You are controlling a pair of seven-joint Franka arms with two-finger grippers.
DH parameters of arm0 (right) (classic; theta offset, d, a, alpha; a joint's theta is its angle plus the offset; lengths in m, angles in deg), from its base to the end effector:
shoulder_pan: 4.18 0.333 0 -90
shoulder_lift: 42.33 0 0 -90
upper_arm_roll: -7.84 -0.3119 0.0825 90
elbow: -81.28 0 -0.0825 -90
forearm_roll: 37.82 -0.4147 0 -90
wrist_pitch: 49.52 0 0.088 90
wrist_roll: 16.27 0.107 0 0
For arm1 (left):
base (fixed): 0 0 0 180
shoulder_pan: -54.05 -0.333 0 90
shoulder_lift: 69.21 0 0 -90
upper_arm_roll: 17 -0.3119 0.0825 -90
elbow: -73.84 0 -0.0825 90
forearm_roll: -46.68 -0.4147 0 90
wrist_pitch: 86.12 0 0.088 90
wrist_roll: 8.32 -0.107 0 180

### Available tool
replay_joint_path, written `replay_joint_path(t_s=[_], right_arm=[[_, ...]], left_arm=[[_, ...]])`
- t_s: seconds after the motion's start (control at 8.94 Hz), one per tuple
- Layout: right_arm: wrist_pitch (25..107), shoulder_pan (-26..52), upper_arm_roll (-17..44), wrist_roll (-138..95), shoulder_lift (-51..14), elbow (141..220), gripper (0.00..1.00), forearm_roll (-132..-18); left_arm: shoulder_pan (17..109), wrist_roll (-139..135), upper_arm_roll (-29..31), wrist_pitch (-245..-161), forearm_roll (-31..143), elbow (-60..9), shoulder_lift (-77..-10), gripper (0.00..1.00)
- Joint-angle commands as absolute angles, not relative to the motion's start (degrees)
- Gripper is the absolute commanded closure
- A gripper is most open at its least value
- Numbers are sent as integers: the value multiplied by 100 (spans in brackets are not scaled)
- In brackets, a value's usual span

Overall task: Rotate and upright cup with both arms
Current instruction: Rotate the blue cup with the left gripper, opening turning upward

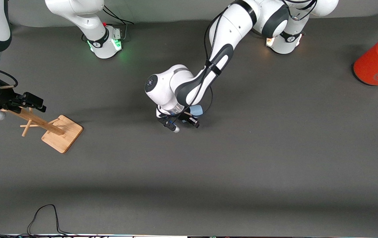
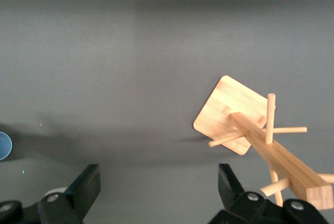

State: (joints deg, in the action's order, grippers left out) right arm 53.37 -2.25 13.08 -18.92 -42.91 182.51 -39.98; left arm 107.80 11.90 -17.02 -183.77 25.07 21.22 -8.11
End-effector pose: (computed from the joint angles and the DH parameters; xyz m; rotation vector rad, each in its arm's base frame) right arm 0.5935 -0.0313 0.5467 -3.1050 0.0298 -0.0636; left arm 0.4914 -0.6111 0.1991 -2.5261 0.9065 0.0028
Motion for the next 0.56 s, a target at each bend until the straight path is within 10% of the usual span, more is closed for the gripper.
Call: replay_joint_path(t_s=[0.0,0.45], right_arm=[[5621,-216,1364,-2058,-4233,18297,0,-4046],[5560,-75,1328,-1970,-4206,18306,0,-4037]], left_arm=[[10627,1128,-1621,-18359,2697,2321,-839,0],[10503,2480,-1621,-18973,3762,2567,-840,0]])
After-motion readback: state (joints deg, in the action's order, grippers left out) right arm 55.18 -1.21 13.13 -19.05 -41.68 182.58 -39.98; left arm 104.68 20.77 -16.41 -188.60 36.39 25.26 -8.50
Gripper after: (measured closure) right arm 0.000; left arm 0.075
